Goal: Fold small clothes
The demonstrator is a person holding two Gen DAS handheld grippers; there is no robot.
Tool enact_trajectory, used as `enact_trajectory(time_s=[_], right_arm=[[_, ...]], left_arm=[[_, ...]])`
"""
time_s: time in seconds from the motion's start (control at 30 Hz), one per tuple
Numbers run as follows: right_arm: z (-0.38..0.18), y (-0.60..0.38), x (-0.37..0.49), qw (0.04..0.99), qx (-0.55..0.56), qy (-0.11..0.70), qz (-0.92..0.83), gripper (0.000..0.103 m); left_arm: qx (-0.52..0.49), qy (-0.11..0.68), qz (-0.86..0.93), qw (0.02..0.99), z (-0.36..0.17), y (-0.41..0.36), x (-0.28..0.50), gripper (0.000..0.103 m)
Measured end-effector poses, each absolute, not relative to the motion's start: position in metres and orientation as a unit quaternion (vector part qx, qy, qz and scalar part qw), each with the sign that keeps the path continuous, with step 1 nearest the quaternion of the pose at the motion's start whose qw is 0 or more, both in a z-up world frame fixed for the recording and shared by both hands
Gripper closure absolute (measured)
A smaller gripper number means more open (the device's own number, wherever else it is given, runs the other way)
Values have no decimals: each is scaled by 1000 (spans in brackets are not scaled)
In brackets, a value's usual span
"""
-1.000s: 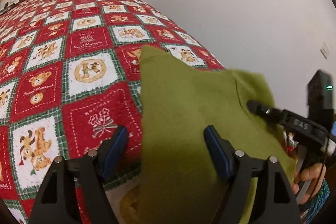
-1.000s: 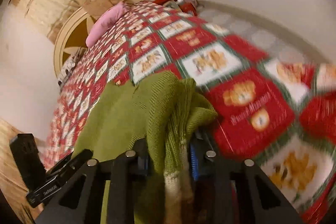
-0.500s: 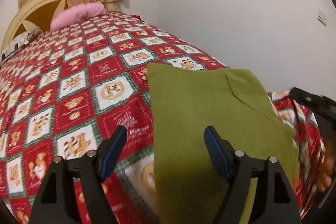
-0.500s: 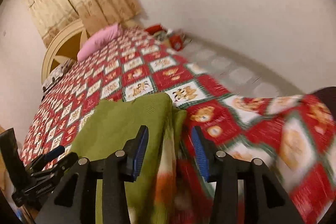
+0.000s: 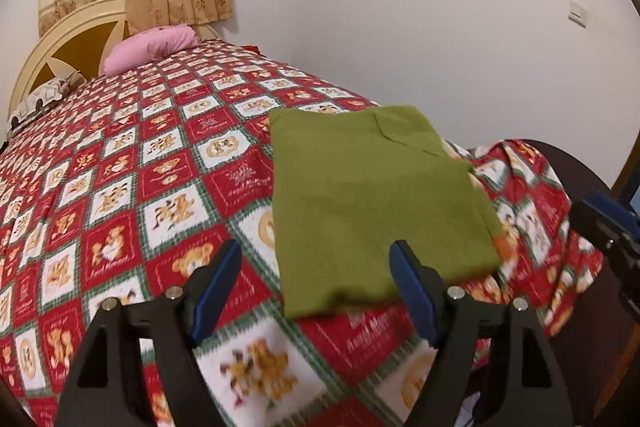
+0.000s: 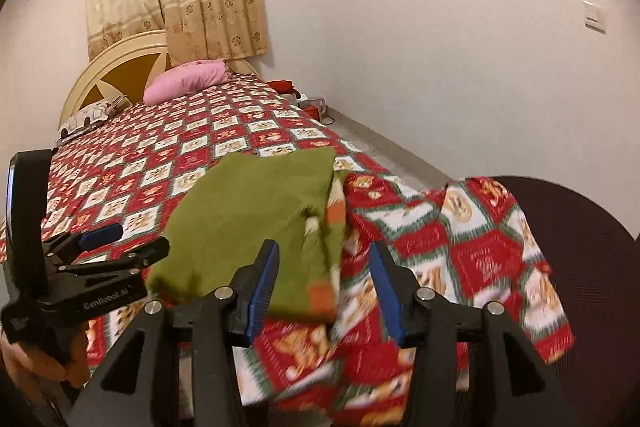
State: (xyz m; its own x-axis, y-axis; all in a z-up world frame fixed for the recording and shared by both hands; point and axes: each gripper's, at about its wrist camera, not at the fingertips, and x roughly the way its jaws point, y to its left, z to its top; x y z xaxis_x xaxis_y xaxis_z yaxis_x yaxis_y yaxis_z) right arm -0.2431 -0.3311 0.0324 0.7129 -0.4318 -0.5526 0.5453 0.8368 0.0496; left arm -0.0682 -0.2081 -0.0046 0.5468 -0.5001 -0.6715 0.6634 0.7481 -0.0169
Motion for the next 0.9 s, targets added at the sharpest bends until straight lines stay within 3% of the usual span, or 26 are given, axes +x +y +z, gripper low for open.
enact_trajectory(time_s=[0.3,0.5,0.9], right_arm=[[58,-294,-266,932,88,226,-270,54],[84,-273,-282,943,74,174,-276,42],[104,-255,-291,950,59,138,-274,39]], left_arm=[[130,277,-313,899,24,-181,-109,1],[117,250,-298,914,43,-168,-123,0],[106,207,-278,932,59,-153,-137,0]])
